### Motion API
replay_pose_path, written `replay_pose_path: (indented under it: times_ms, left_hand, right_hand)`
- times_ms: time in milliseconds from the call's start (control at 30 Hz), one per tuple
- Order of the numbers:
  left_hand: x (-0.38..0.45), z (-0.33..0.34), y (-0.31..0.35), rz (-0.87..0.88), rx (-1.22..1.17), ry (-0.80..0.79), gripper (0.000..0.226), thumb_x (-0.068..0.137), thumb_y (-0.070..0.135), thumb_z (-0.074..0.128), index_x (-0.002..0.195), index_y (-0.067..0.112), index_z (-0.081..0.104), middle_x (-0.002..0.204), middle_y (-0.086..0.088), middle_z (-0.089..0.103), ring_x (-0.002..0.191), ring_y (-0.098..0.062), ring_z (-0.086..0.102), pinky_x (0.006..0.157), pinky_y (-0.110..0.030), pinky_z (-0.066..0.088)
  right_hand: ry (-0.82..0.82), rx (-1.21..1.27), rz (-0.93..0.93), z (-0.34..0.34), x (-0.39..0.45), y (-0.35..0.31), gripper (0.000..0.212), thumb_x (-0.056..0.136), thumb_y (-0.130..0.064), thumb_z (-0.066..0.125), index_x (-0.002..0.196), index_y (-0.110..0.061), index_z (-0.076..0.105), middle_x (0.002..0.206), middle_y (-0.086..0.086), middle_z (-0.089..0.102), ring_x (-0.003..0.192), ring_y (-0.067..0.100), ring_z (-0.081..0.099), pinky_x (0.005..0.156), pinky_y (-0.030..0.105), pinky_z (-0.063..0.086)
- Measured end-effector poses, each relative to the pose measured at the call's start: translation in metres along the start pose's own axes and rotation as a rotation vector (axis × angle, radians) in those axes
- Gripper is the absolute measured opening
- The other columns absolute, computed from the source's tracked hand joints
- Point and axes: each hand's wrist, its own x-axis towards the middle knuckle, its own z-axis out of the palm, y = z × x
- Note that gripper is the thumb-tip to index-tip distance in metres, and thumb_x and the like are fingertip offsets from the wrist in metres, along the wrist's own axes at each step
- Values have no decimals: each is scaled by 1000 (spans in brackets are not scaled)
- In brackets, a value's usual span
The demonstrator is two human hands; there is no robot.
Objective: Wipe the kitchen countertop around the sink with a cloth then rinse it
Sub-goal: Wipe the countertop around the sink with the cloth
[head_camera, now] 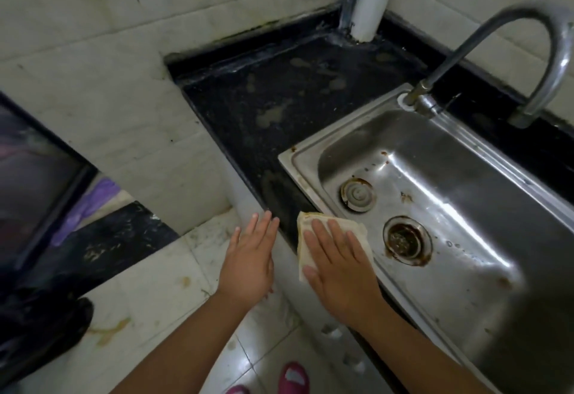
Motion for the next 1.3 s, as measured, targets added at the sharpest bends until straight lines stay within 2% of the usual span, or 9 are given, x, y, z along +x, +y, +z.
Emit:
replay_pose_path:
  times_ms: [133, 333, 500, 633, 700, 800, 900, 1100, 1300]
  left_hand:
    - [-2, -8, 1, -33, -130, -65, 67, 78, 18, 19, 145, 18, 15, 154, -3, 10, 141, -18, -1, 106, -32, -8]
    - [-12, -24, 24, -94, -187, 50, 59, 84, 28, 25, 138, 8, 37, 146, -16, 33, 137, -28, 18, 106, -41, 12]
    - [-31, -10, 91, 148, -106, 111, 49, 79, 26, 37, 123, 7, 46, 126, -20, 56, 119, -37, 50, 94, -47, 35]
    - [-22, 12, 141, 23, -31, -8, 55, 79, 35, 34, 126, 6, 40, 127, -19, 55, 121, -32, 46, 99, -43, 40]
    - [-14, 18, 150, -52, -44, -107, 55, 81, 37, 32, 124, 4, 41, 126, -21, 55, 118, -37, 50, 101, -46, 33]
    - [-11, 21, 147, -57, -26, -145, 55, 94, 40, 17, 126, 1, 39, 128, -26, 53, 117, -42, 50, 101, -44, 21]
    - [-7, 18, 134, -114, 14, -106, 65, 91, 42, 19, 128, -6, 44, 129, -32, 47, 118, -49, 46, 102, -54, 32]
    - [22, 0, 100, -235, 43, -137, 93, 70, 54, -10, 145, 1, 4, 152, -25, -2, 140, -39, -6, 112, -45, -6]
    - [55, -8, 75, -278, 48, -101, 102, 61, 55, -16, 145, 0, 4, 152, -25, -3, 140, -37, -6, 113, -44, -5]
  right_hand:
    - [-42, 9, -41, -3, -32, 12, 58, 97, -42, 2, 140, -16, 30, 139, 9, 49, 132, 24, 31, 110, 38, 11]
    - [96, 181, 25, -17, -44, 16, 54, 99, -39, 6, 133, -9, 34, 142, 11, 38, 141, 17, 11, 114, 31, 3]
    - [172, 52, 424, -17, -114, 36, 58, 97, -44, 4, 127, -9, 39, 140, 12, 29, 129, 35, 24, 100, 60, 21]
    - [136, 2, 564, -9, -129, 37, 63, 96, -47, 2, 133, -6, 32, 155, 12, 6, 144, 21, -10, 114, 47, -8]
    - [114, 36, 602, -8, -127, 34, 63, 96, -47, 2, 132, -7, 34, 147, 13, 21, 144, 18, -12, 113, 42, -13]
    - [92, 59, 630, -10, -121, 34, 61, 97, -45, 2, 130, -8, 37, 142, 14, 38, 137, 31, 17, 113, 43, -12]
    - [105, 68, 610, -14, -116, 33, 59, 97, -43, 2, 128, -10, 38, 135, 17, 50, 128, 31, 28, 111, 49, 0]
    - [97, 140, 508, -22, -74, 26, 53, 83, -34, 33, 122, -9, 58, 133, 15, 54, 128, 28, 29, 109, 50, 1]
    - [82, 162, 556, -11, -38, 24, 64, 99, -33, 1, 123, -13, 58, 132, 12, 55, 127, 30, 31, 107, 57, 21]
